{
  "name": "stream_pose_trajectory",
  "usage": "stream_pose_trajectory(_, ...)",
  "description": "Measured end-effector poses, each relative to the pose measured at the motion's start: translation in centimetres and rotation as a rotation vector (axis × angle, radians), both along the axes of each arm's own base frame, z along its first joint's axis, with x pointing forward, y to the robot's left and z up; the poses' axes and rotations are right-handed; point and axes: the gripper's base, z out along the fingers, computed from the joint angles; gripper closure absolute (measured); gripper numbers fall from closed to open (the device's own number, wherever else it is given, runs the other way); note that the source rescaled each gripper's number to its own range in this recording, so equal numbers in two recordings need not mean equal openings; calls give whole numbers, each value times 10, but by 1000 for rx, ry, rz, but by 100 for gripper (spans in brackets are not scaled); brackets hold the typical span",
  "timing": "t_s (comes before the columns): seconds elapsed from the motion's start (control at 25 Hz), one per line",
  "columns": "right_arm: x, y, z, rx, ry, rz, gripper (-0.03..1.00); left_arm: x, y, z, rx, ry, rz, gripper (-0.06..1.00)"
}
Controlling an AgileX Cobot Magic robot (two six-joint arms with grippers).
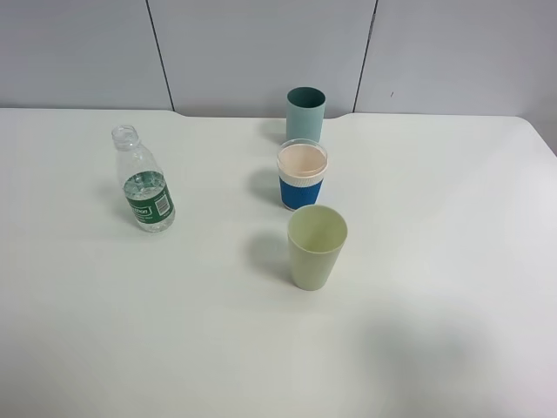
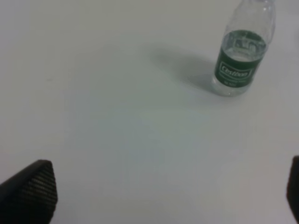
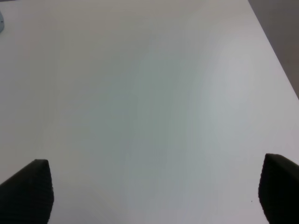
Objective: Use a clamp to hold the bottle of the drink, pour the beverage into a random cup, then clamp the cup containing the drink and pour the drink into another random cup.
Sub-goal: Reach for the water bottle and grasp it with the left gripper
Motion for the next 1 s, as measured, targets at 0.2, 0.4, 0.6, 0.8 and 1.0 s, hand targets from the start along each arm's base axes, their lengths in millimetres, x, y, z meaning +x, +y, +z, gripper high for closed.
stream_pose_trajectory(0.2,0,0,0,0,0,0,36,0,0,0,0,0,0,-6)
stream_pose_trajectory(0.4,0,0,0,0,0,0,36,0,0,0,0,0,0,-6)
stream_pose_trajectory(0.6,0,0,0,0,0,0,36,0,0,0,0,0,0,-6)
stream_pose_trajectory(0.8,0,0,0,0,0,0,36,0,0,0,0,0,0,-6)
stream_pose_trajectory(1.0,0,0,0,0,0,0,36,0,0,0,0,0,0,-6)
